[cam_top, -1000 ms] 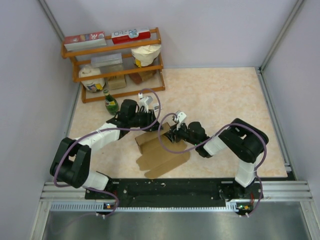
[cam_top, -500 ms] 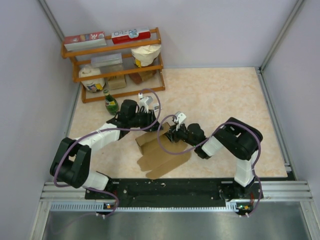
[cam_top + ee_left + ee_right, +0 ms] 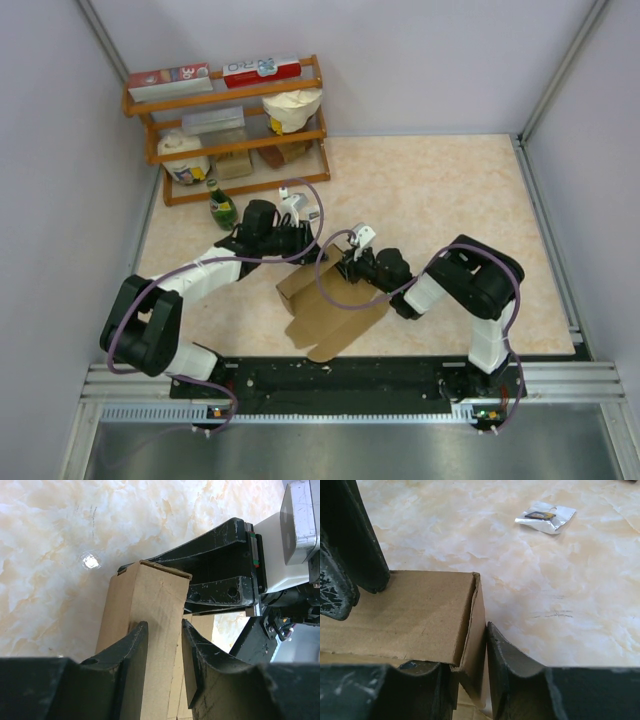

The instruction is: Fold the paper box

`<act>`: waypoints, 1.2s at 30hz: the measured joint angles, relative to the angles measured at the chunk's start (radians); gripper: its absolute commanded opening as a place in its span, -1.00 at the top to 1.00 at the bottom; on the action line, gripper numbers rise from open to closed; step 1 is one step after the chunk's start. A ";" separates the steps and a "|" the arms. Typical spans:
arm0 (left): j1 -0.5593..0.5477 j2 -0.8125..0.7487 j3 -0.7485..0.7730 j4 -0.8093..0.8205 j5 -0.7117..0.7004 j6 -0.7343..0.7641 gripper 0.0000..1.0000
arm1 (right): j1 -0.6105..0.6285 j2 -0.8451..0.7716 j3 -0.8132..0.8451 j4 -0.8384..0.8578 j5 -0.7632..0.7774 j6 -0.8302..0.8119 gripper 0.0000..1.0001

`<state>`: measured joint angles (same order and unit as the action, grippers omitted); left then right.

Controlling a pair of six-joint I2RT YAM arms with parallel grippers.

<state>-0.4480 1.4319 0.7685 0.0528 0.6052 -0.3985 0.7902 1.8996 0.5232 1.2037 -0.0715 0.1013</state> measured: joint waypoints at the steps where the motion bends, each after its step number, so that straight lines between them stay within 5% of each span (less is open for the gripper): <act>1: 0.000 0.000 0.000 0.000 0.000 0.000 0.24 | 0.000 0.000 0.000 0.000 0.003 0.000 0.59; 20: -0.012 0.000 -0.011 0.028 0.004 -0.011 0.25 | 0.006 0.010 0.000 0.016 0.044 -0.014 0.88; 27: -0.013 -0.001 -0.017 0.028 0.001 -0.012 0.25 | 0.013 0.010 0.000 0.018 0.042 -0.011 0.38; 36: -0.016 -0.004 -0.021 0.032 0.000 -0.012 0.25 | 0.025 0.009 -0.020 0.026 0.024 -0.013 0.19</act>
<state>-0.4641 1.4281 0.7479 0.0849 0.6056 -0.4107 0.8154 1.9083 0.5030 1.2301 -0.0475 0.0887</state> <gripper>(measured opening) 0.374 0.384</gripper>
